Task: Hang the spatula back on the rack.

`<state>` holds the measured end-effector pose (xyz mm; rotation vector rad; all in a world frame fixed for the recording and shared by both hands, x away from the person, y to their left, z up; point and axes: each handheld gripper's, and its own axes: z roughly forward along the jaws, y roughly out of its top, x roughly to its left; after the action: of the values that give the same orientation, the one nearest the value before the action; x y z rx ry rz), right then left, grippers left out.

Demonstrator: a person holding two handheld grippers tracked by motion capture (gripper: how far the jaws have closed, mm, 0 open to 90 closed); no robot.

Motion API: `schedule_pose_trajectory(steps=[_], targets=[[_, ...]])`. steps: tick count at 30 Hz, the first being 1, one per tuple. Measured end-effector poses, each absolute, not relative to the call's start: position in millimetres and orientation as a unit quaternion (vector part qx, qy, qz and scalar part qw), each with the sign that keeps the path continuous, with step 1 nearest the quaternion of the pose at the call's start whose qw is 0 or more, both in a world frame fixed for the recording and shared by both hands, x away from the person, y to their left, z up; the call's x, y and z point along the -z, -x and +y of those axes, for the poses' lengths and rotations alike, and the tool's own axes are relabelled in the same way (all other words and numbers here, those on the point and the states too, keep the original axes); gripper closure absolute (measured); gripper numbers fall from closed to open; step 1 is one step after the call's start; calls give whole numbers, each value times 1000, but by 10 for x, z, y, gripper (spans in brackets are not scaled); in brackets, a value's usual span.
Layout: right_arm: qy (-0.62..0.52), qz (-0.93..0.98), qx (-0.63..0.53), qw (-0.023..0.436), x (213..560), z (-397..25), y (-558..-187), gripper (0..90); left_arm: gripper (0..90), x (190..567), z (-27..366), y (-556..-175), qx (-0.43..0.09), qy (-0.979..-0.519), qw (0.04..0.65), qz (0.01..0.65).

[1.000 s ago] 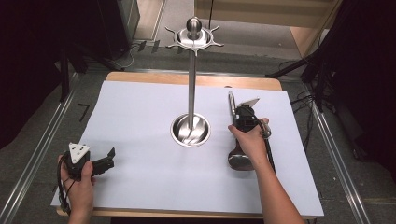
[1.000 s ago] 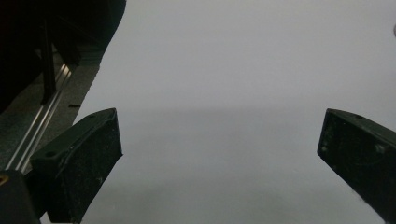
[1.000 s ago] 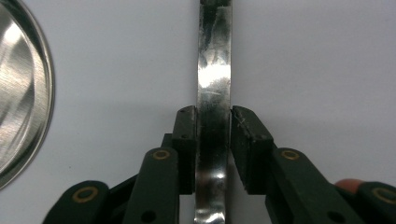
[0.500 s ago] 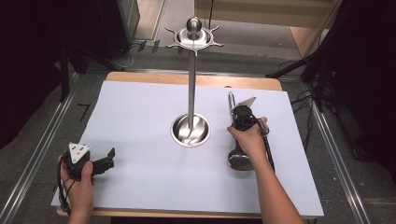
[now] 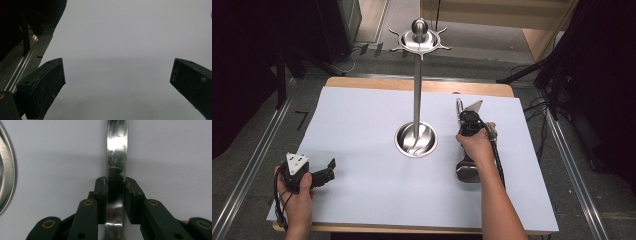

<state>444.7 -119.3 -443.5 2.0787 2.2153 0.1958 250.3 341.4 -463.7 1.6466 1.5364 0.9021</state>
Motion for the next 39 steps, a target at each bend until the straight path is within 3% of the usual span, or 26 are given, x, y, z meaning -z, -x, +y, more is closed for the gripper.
schedule_pose_trajectory(steps=[16,39], targets=[[-676,733,-69,39,4428,-1224,-4454,766,4,4633,3420,-2505,-344,-636,349,595],[-623,738,-248,70,4329,-1364,-4003,766,4,4637,3417,-2512,-345,-638,348,594]])
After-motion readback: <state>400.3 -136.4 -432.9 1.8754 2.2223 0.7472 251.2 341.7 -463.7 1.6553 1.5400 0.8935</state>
